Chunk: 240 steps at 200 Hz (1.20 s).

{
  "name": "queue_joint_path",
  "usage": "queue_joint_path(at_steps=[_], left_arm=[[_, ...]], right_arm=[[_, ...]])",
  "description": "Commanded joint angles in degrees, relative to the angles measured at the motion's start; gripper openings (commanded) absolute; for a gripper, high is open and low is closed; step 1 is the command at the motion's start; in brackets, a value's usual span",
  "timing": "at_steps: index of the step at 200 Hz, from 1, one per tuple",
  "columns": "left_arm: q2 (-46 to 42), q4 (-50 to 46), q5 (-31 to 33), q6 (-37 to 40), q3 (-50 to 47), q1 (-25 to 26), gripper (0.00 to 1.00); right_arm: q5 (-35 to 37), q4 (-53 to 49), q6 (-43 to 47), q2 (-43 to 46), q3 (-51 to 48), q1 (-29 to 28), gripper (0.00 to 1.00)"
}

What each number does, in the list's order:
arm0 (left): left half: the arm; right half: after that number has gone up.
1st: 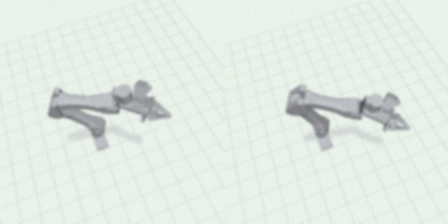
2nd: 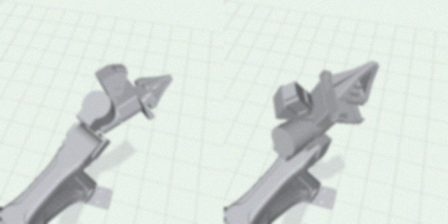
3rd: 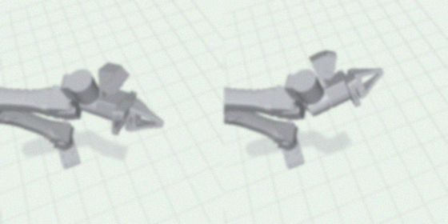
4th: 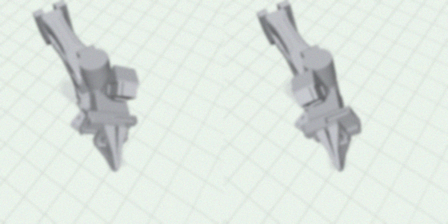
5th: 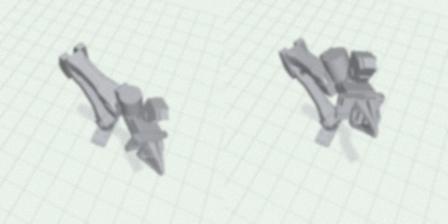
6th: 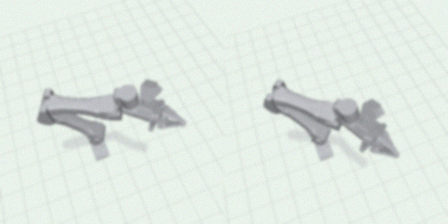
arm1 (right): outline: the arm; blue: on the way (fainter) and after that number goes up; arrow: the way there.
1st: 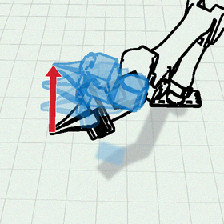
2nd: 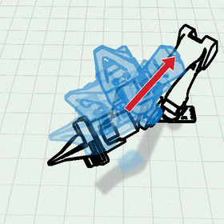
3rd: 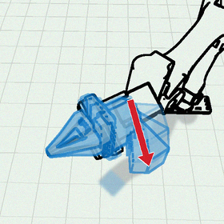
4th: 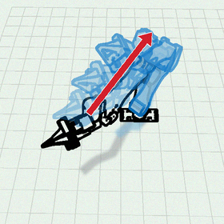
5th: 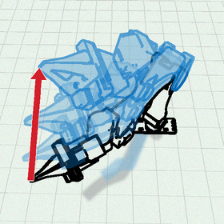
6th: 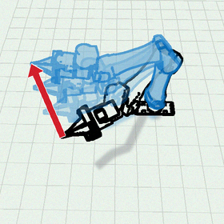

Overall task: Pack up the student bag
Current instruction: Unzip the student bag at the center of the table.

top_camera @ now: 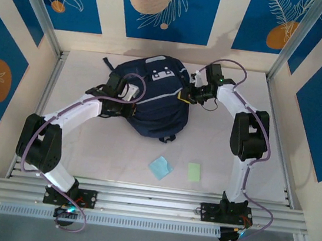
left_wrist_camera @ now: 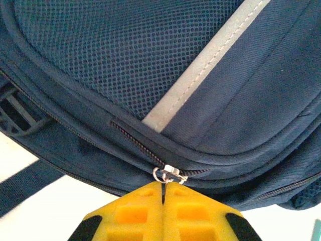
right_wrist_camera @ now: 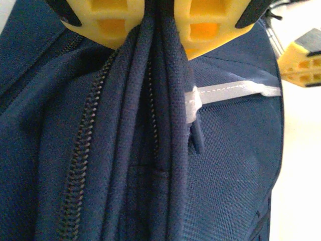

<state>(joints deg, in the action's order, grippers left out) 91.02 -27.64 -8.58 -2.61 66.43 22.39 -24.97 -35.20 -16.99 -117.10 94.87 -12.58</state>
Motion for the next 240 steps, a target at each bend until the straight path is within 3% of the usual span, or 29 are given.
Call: queue_joint_path(at_steps=[1, 31, 65, 79, 100, 118, 125, 138, 146, 159, 170, 173, 179, 202, 240], left_arm=[[0.8, -10.7, 5.6, 7.4, 3.0, -2.0, 0.0], [5.4, -17.1, 13.5, 9.2, 7.6, -3.4, 0.0], [7.4, -8.5, 25.2, -1.0, 6.4, -10.0, 0.0], [6.8, -4.6, 25.5, -2.1, 6.0, -9.9, 0.0], [4.9, -0.2, 20.1, -4.2, 5.4, -9.7, 0.0], [2.9, 1.3, 15.0, -6.2, 4.4, -9.4, 0.21], [2.1, 1.3, 13.2, -7.3, 3.8, -9.2, 0.28], [0.3, 2.2, 9.7, -9.9, 1.6, -9.1, 0.42], [-1.0, 3.2, 7.6, -11.7, -0.1, -9.1, 0.51], [-3.4, 4.8, 6.1, -15.2, -3.0, -9.1, 0.72], [-5.6, 6.9, 6.8, -18.3, -6.0, -9.1, 0.8], [-6.2, 7.6, 7.2, -19.1, -6.8, -9.1, 0.9], [-7.4, 9.2, 8.1, -20.7, -8.6, -9.0, 0.99], [-10.9, 16.0, 9.2, -25.6, -14.1, -9.1, 1.0], [-10.9, 22.2, 4.2, -30.9, -16.7, -9.0, 1.0]], right_arm=[[4.6, -5.1, 12.5, 0.9, 3.7, 2.7, 0.0], [5.2, -5.1, 12.7, 0.7, 4.3, 3.9, 0.0], [4.3, -4.9, 13.1, 1.2, 4.1, 3.3, 0.0], [3.9, -4.9, 13.0, 1.2, 4.2, 2.8, 0.0], [3.2, -4.1, 11.3, 1.5, 4.0, 2.0, 0.0], [1.9, -3.1, 8.5, 2.4, 3.5, 0.8, 0.01], [2.2, -3.0, 7.5, 3.1, 3.1, 0.1, 0.1], [2.9, -2.2, 6.2, 5.1, 1.6, -1.5, 0.4], [3.6, -2.0, 5.9, 6.7, 0.5, -2.5, 0.51], [6.2, -2.6, 5.4, 9.3, -1.1, -4.2, 0.61], [9.6, -4.5, 5.3, 11.4, -2.3, -5.8, 0.64], [10.6, -4.9, 5.2, 11.9, -2.6, -6.3, 0.65], [12.2, -5.7, 5.3, 13.2, -3.9, -7.4, 0.67], [18.0, -8.7, 5.3, 18.5, -8.9, -11.8, 0.71], [23.5, -11.6, 2.3, 26.4, -19.0, -20.3, 0.74]])
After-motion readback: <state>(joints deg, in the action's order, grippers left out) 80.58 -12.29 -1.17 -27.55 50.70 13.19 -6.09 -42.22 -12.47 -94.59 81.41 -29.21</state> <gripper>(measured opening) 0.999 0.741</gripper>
